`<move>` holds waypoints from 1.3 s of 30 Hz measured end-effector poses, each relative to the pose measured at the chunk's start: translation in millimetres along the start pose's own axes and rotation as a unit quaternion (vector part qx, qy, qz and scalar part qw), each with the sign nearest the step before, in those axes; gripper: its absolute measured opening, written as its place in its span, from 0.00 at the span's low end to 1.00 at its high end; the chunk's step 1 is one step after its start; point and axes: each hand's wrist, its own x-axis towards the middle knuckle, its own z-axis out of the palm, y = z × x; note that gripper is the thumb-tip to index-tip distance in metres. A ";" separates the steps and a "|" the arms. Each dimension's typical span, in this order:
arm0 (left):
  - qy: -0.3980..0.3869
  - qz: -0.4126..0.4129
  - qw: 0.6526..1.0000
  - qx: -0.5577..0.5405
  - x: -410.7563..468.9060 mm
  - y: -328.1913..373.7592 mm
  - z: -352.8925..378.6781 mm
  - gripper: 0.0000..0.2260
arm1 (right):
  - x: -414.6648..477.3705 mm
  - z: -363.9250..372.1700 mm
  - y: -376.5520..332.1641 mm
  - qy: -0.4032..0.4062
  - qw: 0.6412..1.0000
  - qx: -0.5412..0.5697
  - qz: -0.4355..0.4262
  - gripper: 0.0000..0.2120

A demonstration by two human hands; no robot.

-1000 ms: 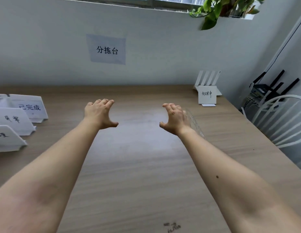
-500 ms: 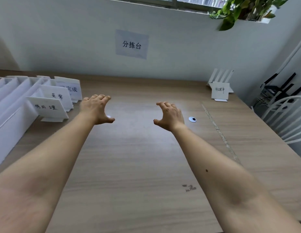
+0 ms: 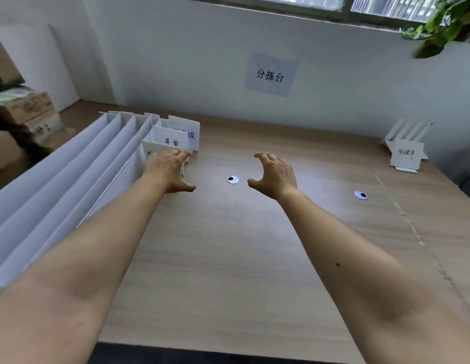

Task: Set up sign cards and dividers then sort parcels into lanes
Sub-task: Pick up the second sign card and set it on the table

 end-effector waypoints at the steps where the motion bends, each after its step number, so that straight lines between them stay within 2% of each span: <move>1: -0.001 -0.001 1.000 0.000 1.9 -15.6 0.1 0.39 | 6.1 4.5 -15.2 0.003 1.000 0.004 -0.001 0.32; 9: -0.013 0.012 1.000 0.020 19.4 -129.7 10.1 0.40 | 43.7 36.7 -118.9 -0.004 1.000 0.013 0.016 0.32; 14: -0.012 0.037 0.999 0.023 31.6 -167.6 21.9 0.40 | 56.0 53.0 -153.8 -0.014 0.999 0.010 0.035 0.31; 23: -0.044 0.027 0.998 0.021 58.6 -192.0 55.2 0.41 | 89.6 90.6 -164.5 -0.053 0.997 0.035 0.037 0.34; 32: -0.068 -0.016 0.998 0.003 89.2 -197.4 103.4 0.37 | 138.6 144.4 -151.8 -0.102 0.991 0.081 0.013 0.36; 39: -0.094 -0.019 0.994 -0.046 117.3 -192.8 138.0 0.39 | 169.8 188.9 -152.2 -0.137 0.985 0.105 0.026 0.35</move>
